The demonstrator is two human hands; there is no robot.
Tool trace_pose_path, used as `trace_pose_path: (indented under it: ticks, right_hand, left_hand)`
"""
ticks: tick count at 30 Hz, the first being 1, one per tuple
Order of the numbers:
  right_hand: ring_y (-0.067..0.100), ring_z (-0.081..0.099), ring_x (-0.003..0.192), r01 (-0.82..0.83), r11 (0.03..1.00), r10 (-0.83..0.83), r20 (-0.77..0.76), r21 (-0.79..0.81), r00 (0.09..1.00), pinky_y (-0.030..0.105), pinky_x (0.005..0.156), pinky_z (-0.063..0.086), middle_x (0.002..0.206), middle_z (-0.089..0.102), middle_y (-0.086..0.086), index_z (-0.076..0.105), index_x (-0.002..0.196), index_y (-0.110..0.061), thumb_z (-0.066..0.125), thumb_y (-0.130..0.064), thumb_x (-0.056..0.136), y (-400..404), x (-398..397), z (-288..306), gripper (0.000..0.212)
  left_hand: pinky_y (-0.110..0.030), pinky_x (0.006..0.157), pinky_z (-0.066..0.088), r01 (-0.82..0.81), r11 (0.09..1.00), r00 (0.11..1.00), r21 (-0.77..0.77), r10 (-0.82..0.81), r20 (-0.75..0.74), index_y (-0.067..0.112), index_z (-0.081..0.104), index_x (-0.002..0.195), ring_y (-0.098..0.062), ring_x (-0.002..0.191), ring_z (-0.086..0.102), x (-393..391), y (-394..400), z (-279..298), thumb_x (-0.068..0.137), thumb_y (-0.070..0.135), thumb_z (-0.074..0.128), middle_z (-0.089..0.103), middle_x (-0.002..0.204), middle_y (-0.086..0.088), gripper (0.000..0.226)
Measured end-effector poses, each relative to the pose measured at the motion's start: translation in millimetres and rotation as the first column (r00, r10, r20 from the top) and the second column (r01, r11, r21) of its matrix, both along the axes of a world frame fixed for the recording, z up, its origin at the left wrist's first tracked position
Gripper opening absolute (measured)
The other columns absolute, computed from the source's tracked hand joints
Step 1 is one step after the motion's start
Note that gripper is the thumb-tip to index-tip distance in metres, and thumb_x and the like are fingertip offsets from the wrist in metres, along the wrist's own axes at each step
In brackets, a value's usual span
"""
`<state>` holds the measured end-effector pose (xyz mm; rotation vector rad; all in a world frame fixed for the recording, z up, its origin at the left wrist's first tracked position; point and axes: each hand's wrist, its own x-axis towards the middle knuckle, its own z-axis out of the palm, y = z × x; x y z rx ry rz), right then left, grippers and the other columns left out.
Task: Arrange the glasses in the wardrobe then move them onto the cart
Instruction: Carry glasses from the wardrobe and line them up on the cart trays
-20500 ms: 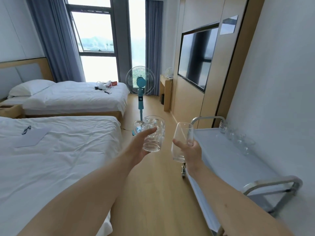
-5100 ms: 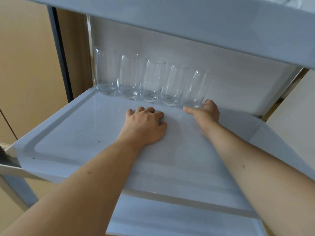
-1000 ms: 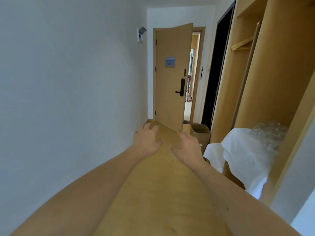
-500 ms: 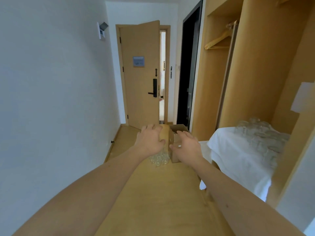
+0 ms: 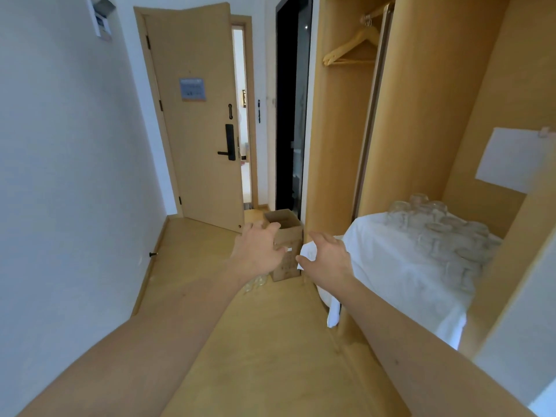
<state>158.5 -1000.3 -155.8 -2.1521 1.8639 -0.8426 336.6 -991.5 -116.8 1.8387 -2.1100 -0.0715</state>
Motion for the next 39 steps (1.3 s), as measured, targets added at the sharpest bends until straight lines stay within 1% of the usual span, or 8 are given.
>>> trace_pose_path:
  ticks: [6,12,14,18,23,29,34,39]
  right_hand:
    - [0.031,0.044,0.133,0.020,1.000,-0.020,-0.004,-0.011,1.000,0.045,0.104,0.040,0.152,0.046,-0.001,0.043,0.150,-0.025,0.062,-0.046,0.091,-79.7,-15.1,-2.1,0.065]
    - [0.032,0.046,0.128,0.067,0.998,-0.067,-0.005,-0.012,0.998,0.044,0.098,0.040,0.140,0.054,0.002,0.049,0.141,-0.023,0.063,-0.046,0.090,-154.2,-51.4,-1.0,0.058]
    - [0.032,0.045,0.129,0.093,0.996,-0.093,-0.035,0.001,0.995,0.043,0.098,0.041,0.142,0.053,0.002,0.049,0.142,-0.022,0.063,-0.047,0.090,-175.0,-66.4,-1.9,0.059]
    - [0.030,0.040,0.136,0.140,0.990,-0.139,-0.051,0.015,0.989,0.042,0.105,0.038,0.150,0.046,0.001,0.043,0.148,-0.023,0.062,-0.044,0.093,-211.8,-97.7,-5.0,0.063]
    - [0.032,0.042,0.135,0.195,0.980,-0.194,-0.048,0.030,0.980,0.045,0.106,0.040,0.149,0.047,0.001,0.041,0.150,-0.023,0.062,-0.044,0.092,-245.3,-127.0,-8.9,0.066]
    - [0.030,0.044,0.131,0.287,0.957,-0.283,-0.073,0.052,0.956,0.043,0.104,0.039,0.142,0.051,0.000,0.043,0.147,-0.023,0.062,-0.046,0.093,-285.9,-157.0,-15.7,0.062]
    - [0.028,0.039,0.138,0.419,0.904,-0.414,-0.067,0.083,0.908,0.042,0.108,0.037,0.152,0.044,-0.002,0.037,0.153,-0.026,0.061,-0.047,0.093,-321.4,-190.0,-22.0,0.067]
    - [0.028,0.041,0.136,0.570,0.815,-0.563,-0.090,0.108,0.822,0.042,0.107,0.039,0.153,0.043,-0.002,0.037,0.152,-0.028,0.060,-0.050,0.093,-352.7,-217.3,-25.8,0.068]
  left_hand:
    - [-0.053,0.112,0.037,0.015,1.000,0.998,0.004,-0.016,0.061,0.024,0.039,0.152,-0.036,0.141,0.033,-16.2,-78.4,-4.7,0.098,0.047,0.056,0.036,0.156,-0.013,0.061]
    - [-0.047,0.110,0.036,0.069,0.998,0.998,0.006,-0.069,0.008,0.025,0.039,0.152,-0.032,0.143,0.030,-55.0,-167.0,-3.4,0.096,0.045,0.058,0.036,0.156,-0.009,0.063]
    - [-0.048,0.107,0.039,0.093,0.995,0.995,0.026,-0.094,0.022,0.025,0.041,0.151,-0.033,0.142,0.032,-71.4,-191.6,-5.2,0.096,0.046,0.058,0.038,0.153,-0.010,0.061]
    - [-0.052,0.106,0.042,0.136,0.991,0.989,0.015,-0.137,0.057,0.021,0.044,0.147,-0.034,0.135,0.038,-99.8,-238.8,-7.0,0.096,0.046,0.057,0.042,0.147,-0.011,0.058]
    - [-0.052,0.105,0.043,0.190,0.981,0.979,0.039,-0.192,0.063,0.023,0.042,0.149,-0.035,0.138,0.034,-128.9,-284.2,-14.0,0.097,0.047,0.056,0.040,0.151,-0.009,0.059]
    - [-0.052,0.111,0.036,0.278,0.959,0.956,0.062,-0.282,0.078,0.026,0.036,0.153,-0.036,0.144,0.027,-163.1,-343.4,-20.1,0.097,0.049,0.054,0.031,0.159,-0.012,0.063]
    - [-0.046,0.110,0.037,0.403,0.913,0.912,0.059,-0.406,0.054,0.027,0.038,0.152,-0.033,0.141,0.030,-200.8,-405.2,-24.7,0.096,0.048,0.056,0.034,0.156,-0.010,0.063]
    - [-0.047,0.106,0.041,0.575,0.816,0.815,0.062,-0.577,0.042,0.025,0.042,0.149,-0.034,0.136,0.034,-245.5,-455.9,-28.3,0.096,0.045,0.057,0.040,0.150,-0.010,0.058]
